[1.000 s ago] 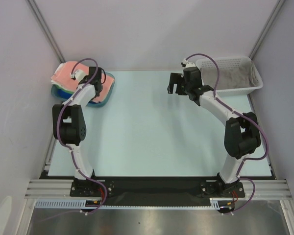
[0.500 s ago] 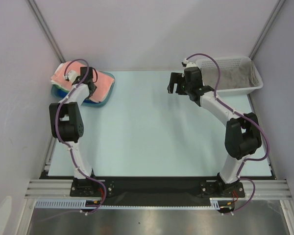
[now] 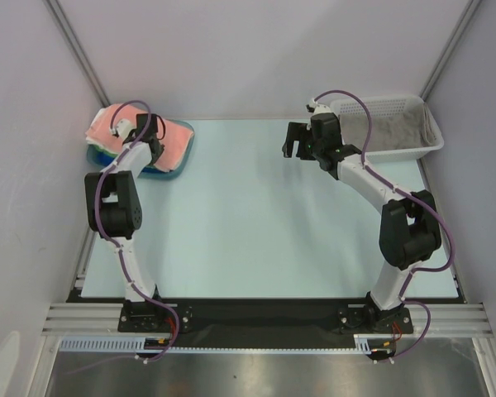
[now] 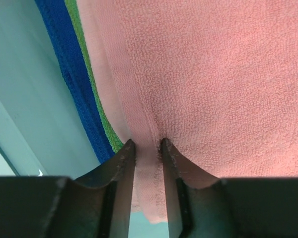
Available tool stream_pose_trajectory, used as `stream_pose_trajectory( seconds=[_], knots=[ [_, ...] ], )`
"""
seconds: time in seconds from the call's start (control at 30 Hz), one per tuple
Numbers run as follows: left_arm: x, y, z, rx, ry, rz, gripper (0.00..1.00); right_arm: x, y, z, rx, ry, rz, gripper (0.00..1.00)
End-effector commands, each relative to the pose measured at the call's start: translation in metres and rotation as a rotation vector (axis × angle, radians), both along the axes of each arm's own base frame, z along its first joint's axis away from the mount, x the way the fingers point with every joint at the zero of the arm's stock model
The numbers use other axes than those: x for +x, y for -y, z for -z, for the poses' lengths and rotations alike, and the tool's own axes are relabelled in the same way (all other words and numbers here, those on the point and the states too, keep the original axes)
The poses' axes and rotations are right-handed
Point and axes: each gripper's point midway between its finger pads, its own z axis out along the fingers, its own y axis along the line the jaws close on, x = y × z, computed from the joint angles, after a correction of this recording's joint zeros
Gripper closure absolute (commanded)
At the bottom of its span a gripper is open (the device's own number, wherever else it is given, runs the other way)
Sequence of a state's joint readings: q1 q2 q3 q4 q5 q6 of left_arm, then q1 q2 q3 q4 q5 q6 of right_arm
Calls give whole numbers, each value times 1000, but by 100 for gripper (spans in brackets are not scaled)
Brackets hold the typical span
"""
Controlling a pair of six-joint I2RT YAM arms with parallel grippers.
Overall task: Fold and stack the towels
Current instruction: Grab crumpled towel
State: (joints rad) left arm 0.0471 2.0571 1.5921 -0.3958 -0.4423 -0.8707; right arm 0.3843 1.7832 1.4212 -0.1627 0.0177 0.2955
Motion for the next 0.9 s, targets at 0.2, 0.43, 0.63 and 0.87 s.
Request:
stream_pose_trajectory(
  seconds=[0.2,0.43,0.63,0.87],
  knots=[
    [21,6,-56,-22,206,57,73,4,-7,-16,21,46,-10,10],
    [21,8,-65,-19,233,79,68,4,-8,-14,18,43,-12,10],
    [23,10,-62,-29,237,95,68,5,-9,-11,19,34,-14,10],
    [22,14,-64,-42,249,116,64,5,-9,-8,13,28,-15,11]
  ],
)
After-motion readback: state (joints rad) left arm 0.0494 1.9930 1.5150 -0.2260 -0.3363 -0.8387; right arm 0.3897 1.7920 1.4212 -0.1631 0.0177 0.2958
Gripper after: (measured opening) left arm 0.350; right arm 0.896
